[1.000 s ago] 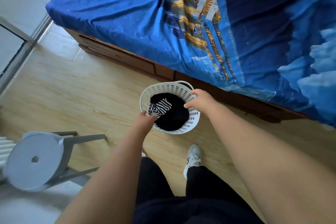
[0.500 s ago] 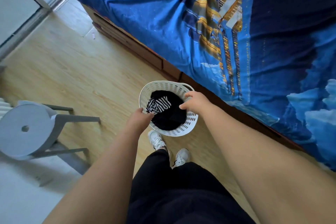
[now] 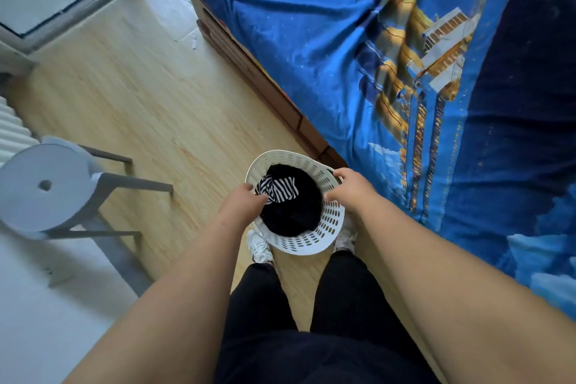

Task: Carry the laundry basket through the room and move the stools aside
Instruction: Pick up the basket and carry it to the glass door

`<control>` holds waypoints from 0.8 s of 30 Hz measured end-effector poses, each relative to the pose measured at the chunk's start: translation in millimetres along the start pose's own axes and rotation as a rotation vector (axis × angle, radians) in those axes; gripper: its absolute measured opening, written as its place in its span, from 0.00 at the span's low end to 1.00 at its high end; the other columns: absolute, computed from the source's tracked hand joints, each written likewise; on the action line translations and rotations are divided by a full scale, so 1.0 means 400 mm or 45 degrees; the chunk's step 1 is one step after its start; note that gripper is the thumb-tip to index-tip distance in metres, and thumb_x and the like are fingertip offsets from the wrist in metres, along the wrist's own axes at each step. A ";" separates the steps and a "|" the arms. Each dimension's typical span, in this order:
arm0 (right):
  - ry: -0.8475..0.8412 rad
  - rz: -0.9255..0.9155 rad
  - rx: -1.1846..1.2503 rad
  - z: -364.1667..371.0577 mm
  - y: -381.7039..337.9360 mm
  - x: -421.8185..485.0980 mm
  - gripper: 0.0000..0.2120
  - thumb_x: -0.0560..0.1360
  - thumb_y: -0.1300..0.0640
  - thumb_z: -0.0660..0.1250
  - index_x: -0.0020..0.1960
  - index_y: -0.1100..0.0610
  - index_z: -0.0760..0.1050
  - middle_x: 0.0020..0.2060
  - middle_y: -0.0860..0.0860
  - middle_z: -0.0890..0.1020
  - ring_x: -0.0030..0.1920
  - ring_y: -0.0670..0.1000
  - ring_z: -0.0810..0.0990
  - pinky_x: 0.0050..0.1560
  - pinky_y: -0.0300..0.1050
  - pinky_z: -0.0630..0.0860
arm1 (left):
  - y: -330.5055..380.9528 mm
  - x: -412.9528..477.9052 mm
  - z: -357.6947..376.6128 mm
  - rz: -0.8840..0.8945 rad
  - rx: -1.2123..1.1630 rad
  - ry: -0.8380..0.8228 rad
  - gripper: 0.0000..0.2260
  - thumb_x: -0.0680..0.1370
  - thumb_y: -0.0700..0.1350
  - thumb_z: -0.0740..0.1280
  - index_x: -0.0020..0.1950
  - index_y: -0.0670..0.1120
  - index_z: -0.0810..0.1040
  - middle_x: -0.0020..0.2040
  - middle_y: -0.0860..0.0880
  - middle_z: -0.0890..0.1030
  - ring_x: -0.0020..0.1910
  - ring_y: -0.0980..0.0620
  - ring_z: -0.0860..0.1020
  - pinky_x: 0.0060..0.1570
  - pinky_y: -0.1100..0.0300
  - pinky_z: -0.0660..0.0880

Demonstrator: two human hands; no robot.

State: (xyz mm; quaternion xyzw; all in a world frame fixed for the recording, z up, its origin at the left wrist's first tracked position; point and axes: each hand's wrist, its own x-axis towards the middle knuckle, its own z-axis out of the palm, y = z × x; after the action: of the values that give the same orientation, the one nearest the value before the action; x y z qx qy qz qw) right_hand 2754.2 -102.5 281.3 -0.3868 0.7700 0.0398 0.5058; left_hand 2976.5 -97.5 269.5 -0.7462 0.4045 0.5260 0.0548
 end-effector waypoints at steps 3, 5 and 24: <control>-0.077 -0.035 -0.073 -0.019 -0.004 0.052 0.35 0.70 0.58 0.72 0.74 0.52 0.64 0.68 0.54 0.73 0.63 0.57 0.76 0.62 0.53 0.75 | 0.007 0.015 0.021 -0.075 -0.047 0.042 0.29 0.76 0.48 0.65 0.75 0.44 0.64 0.72 0.43 0.71 0.69 0.43 0.71 0.63 0.53 0.68; -0.138 -0.073 -0.139 -0.035 -0.003 0.096 0.35 0.70 0.58 0.72 0.75 0.52 0.63 0.69 0.54 0.72 0.64 0.57 0.75 0.63 0.54 0.74 | 0.007 0.027 0.037 -0.143 -0.134 0.094 0.28 0.75 0.48 0.65 0.75 0.44 0.65 0.71 0.43 0.72 0.68 0.43 0.72 0.58 0.55 0.69; -0.257 -0.049 -0.556 0.069 0.124 0.497 0.35 0.70 0.58 0.67 0.75 0.52 0.59 0.63 0.55 0.75 0.59 0.58 0.77 0.58 0.56 0.77 | -0.193 0.322 0.295 -0.633 -0.601 0.258 0.28 0.77 0.45 0.66 0.75 0.44 0.63 0.71 0.42 0.71 0.66 0.41 0.72 0.54 0.54 0.67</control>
State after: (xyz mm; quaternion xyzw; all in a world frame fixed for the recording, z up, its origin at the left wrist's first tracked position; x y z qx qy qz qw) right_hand 2705.5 -166.0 90.6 -0.4957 0.6811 0.2343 0.4853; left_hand 2955.5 -56.3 84.0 -0.8623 0.0813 0.4987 -0.0330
